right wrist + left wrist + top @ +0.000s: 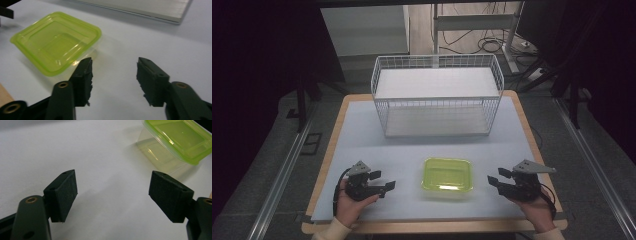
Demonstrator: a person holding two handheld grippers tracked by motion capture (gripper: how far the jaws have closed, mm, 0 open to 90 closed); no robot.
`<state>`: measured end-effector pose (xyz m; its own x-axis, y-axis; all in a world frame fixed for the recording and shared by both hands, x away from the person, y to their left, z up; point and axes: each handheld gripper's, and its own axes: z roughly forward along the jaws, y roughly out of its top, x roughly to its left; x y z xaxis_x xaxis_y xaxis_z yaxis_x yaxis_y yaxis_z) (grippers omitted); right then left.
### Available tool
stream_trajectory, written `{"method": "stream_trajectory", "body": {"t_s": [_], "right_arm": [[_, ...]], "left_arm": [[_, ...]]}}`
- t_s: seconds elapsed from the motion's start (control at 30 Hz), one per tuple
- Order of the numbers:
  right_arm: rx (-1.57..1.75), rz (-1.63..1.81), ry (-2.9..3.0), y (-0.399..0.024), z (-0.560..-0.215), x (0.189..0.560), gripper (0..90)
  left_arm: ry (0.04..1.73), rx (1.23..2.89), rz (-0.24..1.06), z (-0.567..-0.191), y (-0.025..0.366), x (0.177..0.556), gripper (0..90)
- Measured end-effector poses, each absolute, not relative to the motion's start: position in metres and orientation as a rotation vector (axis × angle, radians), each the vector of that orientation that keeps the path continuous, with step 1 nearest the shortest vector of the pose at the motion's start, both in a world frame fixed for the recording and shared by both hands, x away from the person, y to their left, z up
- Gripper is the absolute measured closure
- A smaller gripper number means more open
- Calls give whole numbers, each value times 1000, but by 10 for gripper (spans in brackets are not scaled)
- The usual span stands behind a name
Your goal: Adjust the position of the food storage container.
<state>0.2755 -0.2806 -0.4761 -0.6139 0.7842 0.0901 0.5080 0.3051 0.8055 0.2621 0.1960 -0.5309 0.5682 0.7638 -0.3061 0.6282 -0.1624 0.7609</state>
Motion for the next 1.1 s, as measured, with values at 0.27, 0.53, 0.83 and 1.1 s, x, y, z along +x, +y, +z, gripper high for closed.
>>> {"method": "stream_trajectory", "body": {"t_s": [0.27, 0.53, 0.83, 1.1], "right_arm": [[1110, 1215, 2310, -269, -472, 273, 506], [1104, 1221, 2337, -260, -471, 276, 463], [1125, 1256, 2353, -253, -469, 280, 430], [1073, 1281, 2414, -241, -467, 277, 451]], "left_arm": [[1141, 1843, 123, -529, 194, 263, 221], [1147, 1755, -51, -519, 185, 270, 226], [1159, 1721, -156, -514, 177, 278, 244], [1161, 1730, -156, -515, 176, 280, 246]]}}
